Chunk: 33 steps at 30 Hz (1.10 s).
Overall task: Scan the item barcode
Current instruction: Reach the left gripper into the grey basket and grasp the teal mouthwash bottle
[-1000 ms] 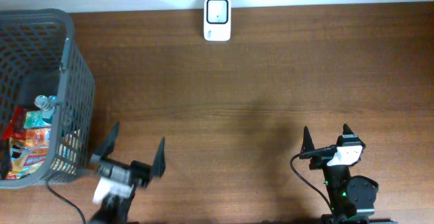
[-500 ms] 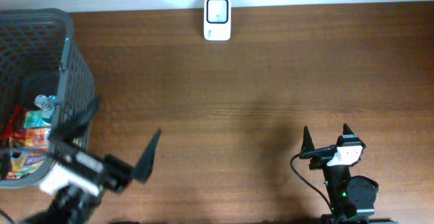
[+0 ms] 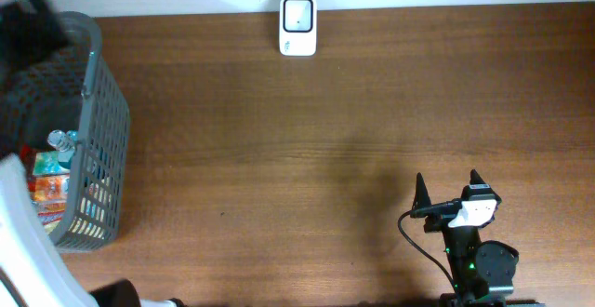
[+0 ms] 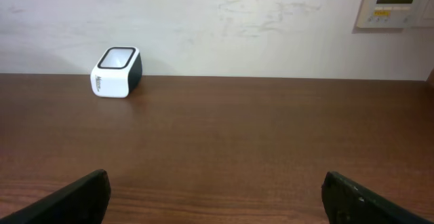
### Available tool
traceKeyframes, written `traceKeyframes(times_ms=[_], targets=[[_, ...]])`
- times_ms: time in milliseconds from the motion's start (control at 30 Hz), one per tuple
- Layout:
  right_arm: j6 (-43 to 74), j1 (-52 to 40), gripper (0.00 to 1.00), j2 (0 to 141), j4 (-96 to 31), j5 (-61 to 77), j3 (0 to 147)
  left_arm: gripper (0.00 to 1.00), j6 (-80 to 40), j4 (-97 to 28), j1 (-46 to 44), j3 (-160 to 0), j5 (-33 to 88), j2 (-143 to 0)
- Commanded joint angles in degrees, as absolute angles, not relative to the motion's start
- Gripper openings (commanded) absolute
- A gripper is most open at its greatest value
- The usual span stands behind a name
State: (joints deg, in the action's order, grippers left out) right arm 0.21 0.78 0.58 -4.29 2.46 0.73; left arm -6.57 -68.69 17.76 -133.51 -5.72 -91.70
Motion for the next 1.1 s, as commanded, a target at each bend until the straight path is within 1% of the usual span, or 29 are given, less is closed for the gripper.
traceKeyframes(times_ms=[0, 67, 100, 133, 167, 233, 267, 333, 400, 533, 633, 733, 800, 833, 867, 900, 933, 967, 1000, 1067], targets=[[0.23, 1.1, 0.98, 0.21, -4.4, 2.52, 0.32, 0.99, -8.56, -69.38, 28.08, -134.52, -10.33, -94.87], [0.23, 1.1, 0.98, 0.21, -4.4, 2.55, 0.32, 0.99, -8.56, -74.22, 33.54, -133.95, -10.35, -97.32], [0.23, 1.1, 0.98, 0.21, -4.4, 2.52, 0.32, 0.99, -8.56, -74.37, 34.92, -133.38, -10.07, -98.43], [0.23, 1.1, 0.98, 0.21, -4.4, 2.52, 0.32, 0.99, -8.54, -74.24, 36.07, -132.49, -8.43, -99.44], [0.23, 1.1, 0.98, 0.21, -4.4, 2.55, 0.32, 0.99, -7.27, -74.19, 36.99, -131.33, -3.92, -100.66], [0.23, 1.1, 0.98, 0.21, -4.4, 2.55, 0.32, 0.99, 3.42, -74.63, 36.86, -128.97, 5.98, -102.69], [0.23, 1.1, 0.98, 0.21, -4.4, 2.55, 0.32, 0.99, 3.84, -75.66, 36.75, -127.13, 6.2, -103.96], [0.23, 1.1, 0.98, 0.21, -4.4, 2.52, 0.32, 0.99, 8.8, -77.62, 36.77, -123.26, 6.76, -106.43], [0.23, 1.1, 0.98, 0.21, -4.4, 2.52, 0.32, 0.99, 16.08, -75.66, 36.75, -116.51, 13.76, -106.94], [0.23, 1.1, 0.98, 0.21, -4.4, 2.52, 0.32, 0.99, 22.11, -71.0, 36.84, -106.74, 13.76, -106.98], [0.23, 1.1, 0.98, 0.21, -4.4, 2.52, 0.32, 1.0, 23.07, -67.16, 36.6, -102.3, 14.24, -107.04], [0.23, 1.1, 0.98, 0.21, -4.4, 2.55, 0.32, 1.0, 26.92, -65.52, 35.79, -97.45, 14.13, -107.04], [0.23, 1.1, 0.98, 0.21, -4.4, 2.52, 0.32, 1.0, 26.89, -63.44, 35.79, -95.04, 14.15, -107.04], [0.23, 1.1, 0.98, 0.21, -4.4, 2.52, 0.32, 0.97, 26.92, -63.18, 35.79, -94.85, 14.13, -107.04], [0.23, 1.1, 0.98, 0.21, -4.4, 2.55, 0.32, 0.87, 26.89, -62.83, 35.81, -94.85, 14.02, -107.04], [0.23, 1.1, 0.98, 0.21, -4.4, 2.55, 0.32, 0.72, 26.89, -62.78, 35.86, -94.83, 13.72, -107.04], [0.23, 1.1, 0.98, 0.21, -4.4, 2.52, 0.32, 0.68, 26.89, -62.76, 35.86, -94.76, 13.74, -107.04], [0.23, 1.1, 0.98, 0.21, -4.4, 2.52, 0.32, 0.66, 26.87, -62.78, 35.83, -94.74, 13.74, -107.04], [0.23, 1.1, 0.99, 0.21, -4.4, 2.55, 0.32, 0.67, 26.87, -62.98, 35.79, -94.74, 13.74, -107.04], [0.23, 1.1, 0.99, 0.21, -4.4, 2.52, 0.32, 0.66, 26.89, -63.05, 35.81, -94.72, 13.72, -107.04]])
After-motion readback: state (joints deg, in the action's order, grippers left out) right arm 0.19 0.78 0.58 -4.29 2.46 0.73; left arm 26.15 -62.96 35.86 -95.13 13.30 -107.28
